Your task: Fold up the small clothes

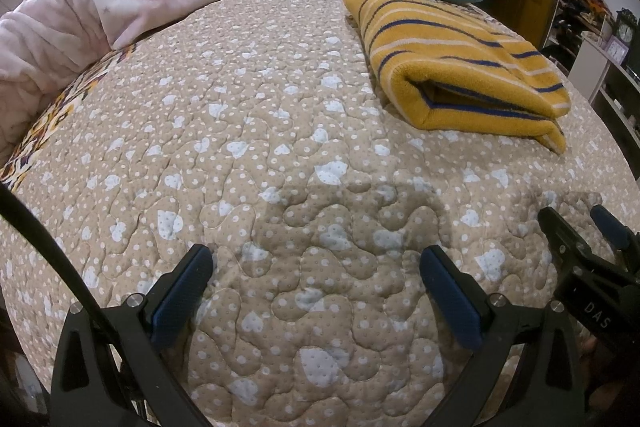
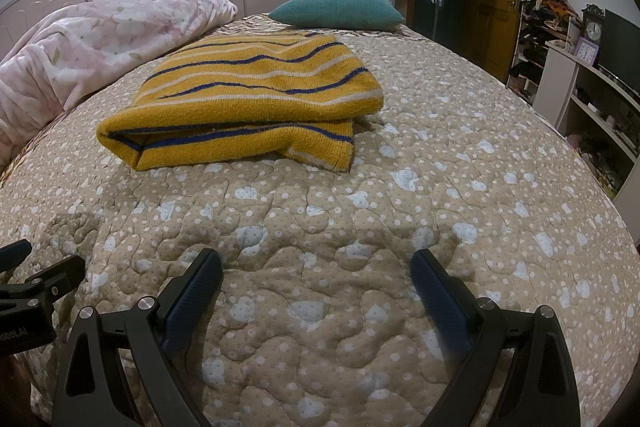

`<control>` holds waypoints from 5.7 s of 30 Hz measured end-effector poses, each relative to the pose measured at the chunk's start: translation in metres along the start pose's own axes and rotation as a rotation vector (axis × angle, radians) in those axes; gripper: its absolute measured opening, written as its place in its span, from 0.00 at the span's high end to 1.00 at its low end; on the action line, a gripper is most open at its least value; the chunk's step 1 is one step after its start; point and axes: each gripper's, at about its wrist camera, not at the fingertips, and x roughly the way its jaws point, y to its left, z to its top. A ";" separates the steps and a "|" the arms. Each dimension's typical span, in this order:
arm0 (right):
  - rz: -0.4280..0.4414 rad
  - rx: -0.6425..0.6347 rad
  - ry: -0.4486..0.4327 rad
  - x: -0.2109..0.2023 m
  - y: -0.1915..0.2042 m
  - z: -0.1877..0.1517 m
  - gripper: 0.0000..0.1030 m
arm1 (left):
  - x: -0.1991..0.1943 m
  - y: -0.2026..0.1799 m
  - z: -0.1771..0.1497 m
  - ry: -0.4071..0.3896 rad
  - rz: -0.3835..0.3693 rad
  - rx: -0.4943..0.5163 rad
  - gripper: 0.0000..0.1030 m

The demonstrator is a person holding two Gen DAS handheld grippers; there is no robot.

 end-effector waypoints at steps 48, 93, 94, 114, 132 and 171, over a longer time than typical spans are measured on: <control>0.044 0.040 0.035 -0.009 -0.011 0.015 0.03 | -0.023 -0.001 -0.005 0.010 -0.048 -0.018 0.00; 0.011 -0.043 -0.005 -0.022 0.016 0.010 0.03 | -0.032 -0.001 -0.011 0.012 -0.014 -0.012 0.00; 0.010 -0.043 -0.004 -0.022 0.016 0.010 0.03 | -0.032 -0.001 -0.011 0.013 -0.014 -0.012 0.00; 0.011 -0.047 0.005 -0.016 0.015 0.010 0.03 | -0.028 -0.001 -0.010 0.025 -0.016 -0.011 0.00; 0.011 -0.048 0.004 -0.018 0.014 0.009 0.03 | -0.028 -0.001 -0.011 0.026 -0.015 -0.014 0.00; 0.006 -0.069 -0.009 -0.021 0.019 0.004 0.03 | -0.029 0.000 -0.013 0.027 -0.014 -0.014 0.00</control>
